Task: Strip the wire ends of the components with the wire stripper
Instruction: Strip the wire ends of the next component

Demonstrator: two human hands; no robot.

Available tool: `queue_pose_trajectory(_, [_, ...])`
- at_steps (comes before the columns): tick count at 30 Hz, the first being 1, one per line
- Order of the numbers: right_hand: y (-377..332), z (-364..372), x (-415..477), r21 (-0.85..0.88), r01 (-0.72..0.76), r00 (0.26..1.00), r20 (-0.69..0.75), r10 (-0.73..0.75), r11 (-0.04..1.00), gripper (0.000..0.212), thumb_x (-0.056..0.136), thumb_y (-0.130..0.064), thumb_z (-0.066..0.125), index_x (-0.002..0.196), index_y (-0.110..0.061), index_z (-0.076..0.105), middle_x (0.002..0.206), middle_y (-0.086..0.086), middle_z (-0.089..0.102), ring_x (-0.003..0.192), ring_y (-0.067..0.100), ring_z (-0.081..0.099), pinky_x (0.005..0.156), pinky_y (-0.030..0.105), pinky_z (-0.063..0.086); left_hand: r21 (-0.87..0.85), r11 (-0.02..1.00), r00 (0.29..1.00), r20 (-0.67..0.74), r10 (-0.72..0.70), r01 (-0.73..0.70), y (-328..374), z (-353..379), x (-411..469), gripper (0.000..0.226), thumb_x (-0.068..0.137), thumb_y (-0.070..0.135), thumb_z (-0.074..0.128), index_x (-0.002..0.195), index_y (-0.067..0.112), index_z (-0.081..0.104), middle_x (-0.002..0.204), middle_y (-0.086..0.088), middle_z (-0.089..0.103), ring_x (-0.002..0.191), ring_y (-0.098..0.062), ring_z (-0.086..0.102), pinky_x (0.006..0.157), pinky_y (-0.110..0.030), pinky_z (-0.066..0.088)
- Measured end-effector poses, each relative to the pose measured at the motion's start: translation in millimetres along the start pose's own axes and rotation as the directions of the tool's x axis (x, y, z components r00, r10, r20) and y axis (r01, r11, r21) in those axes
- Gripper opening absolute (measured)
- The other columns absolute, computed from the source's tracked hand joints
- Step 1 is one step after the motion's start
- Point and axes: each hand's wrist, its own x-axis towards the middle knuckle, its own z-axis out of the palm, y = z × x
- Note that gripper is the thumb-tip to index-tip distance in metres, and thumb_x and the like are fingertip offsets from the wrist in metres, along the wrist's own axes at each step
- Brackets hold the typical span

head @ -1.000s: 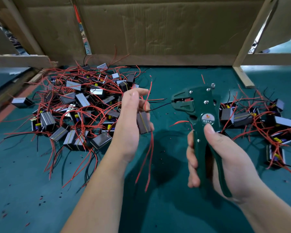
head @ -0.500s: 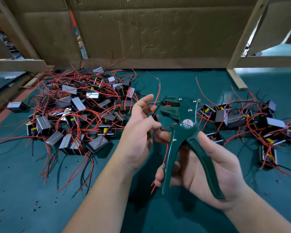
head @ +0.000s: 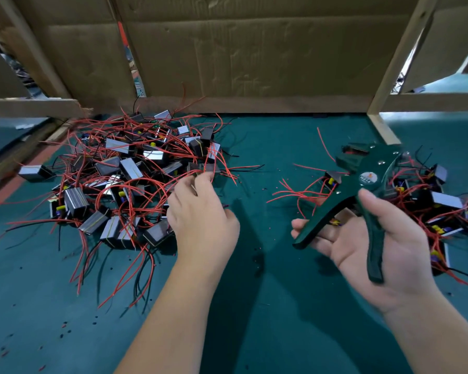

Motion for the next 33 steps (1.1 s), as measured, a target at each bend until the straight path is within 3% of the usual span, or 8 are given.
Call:
queue_pose_trajectory(6, [4,3,-2,-0.008,-0.022,0.997,0.08,0.023,1.0,0.062,0.064,-0.031,0.065,0.119,-0.015,0.041,0.13,0.018,0.054,0.077,0.05,0.065,0.069,0.054,0.056,0.046,0.996,0.997,0.017,0.074,-0.074,-6,-5,5,0.062,0.084,0.012,0.057,0.137,0.032,0.033,0.125,0.003,0.054,0.117,-0.028,0.041,0.094,-0.041,0.03])
queue_pose_trajectory(13, [4,5,-4,-0.015,-0.044,0.996,0.083,0.045,0.999,0.058,0.064,-0.031,0.064,0.116,-0.012,0.048,0.136,0.016,0.055,0.076,0.049,0.065,0.069,0.055,0.055,0.046,0.986,0.976,-0.143,0.164,-0.159,-13,-9,10,0.013,0.088,0.028,0.065,0.091,0.026,0.077,0.104,0.004,0.064,0.099,-0.029,0.048,0.076,-0.033,0.028])
queue_pose_trajectory(15, [4,5,-4,-0.021,-0.046,0.995,0.085,0.048,0.999,0.058,0.064,-0.03,0.065,0.116,-0.013,0.048,0.136,0.016,0.054,0.075,0.049,0.065,0.069,0.056,0.055,-0.113,0.972,0.954,-0.245,0.173,-0.205,-11,-10,10,0.014,0.088,0.028,0.067,0.096,0.023,0.077,0.095,0.002,0.057,0.09,-0.021,0.047,0.077,-0.033,0.039])
queue_pose_trajectory(18, [4,5,-5,-0.015,-0.057,0.992,0.116,0.058,0.998,0.067,0.062,-0.028,0.072,0.122,-0.012,0.048,0.136,0.018,0.053,0.076,0.051,0.064,0.072,0.058,0.055,-0.47,0.839,0.929,-0.356,0.103,-0.273,-8,-10,12,0.011,0.088,0.023,0.067,0.096,0.023,0.074,0.087,0.005,0.054,0.076,-0.002,0.052,0.073,-0.01,0.042])
queue_pose_trajectory(21, [0,6,-6,0.039,-0.157,0.969,0.198,0.146,0.987,0.084,0.059,-0.028,0.078,0.136,-0.012,0.048,0.135,0.02,0.054,0.076,0.047,0.066,0.072,0.055,0.054,-0.843,0.498,0.977,-0.21,0.043,-0.203,-1,-17,14,0.01,0.091,0.012,0.064,0.094,0.021,0.067,0.1,-0.014,0.065,0.082,-0.009,0.062,0.08,-0.029,0.053])
queue_pose_trajectory(23, [-2,7,-6,0.094,-0.265,0.933,0.278,0.231,0.96,0.09,0.057,-0.031,0.083,0.136,-0.006,0.048,0.136,0.024,0.052,0.077,0.046,0.066,0.072,0.055,0.054,-0.905,0.374,0.975,-0.149,0.167,-0.202,3,-22,12,0.015,0.089,0.005,0.063,0.093,0.018,0.068,0.102,-0.021,0.065,0.084,-0.01,0.061,0.079,-0.025,0.049])
queue_pose_trajectory(28, [0,7,-5,0.233,-0.464,0.812,0.497,0.306,0.855,0.077,0.077,-0.027,0.071,0.14,0.003,0.039,0.141,0.03,0.042,0.086,0.05,0.061,0.084,0.061,0.048,-0.938,0.308,0.869,0.014,0.494,-0.16,11,-23,-3,0.023,0.076,0.0,0.068,0.097,0.008,0.073,0.078,0.008,0.06,0.074,-0.002,0.057,0.068,-0.013,0.045])
queue_pose_trajectory(33, [1,11,-6,0.246,-0.478,0.787,0.545,0.288,0.843,0.064,0.088,-0.027,0.059,0.138,0.008,0.039,0.125,0.033,0.05,0.092,0.049,0.056,0.088,0.058,0.044,-0.902,0.424,0.776,0.211,0.594,-0.079,11,-28,-5,0.028,0.07,0.001,0.068,0.095,0.013,0.072,0.07,0.014,0.059,0.071,-0.003,0.056,0.07,-0.015,0.042])
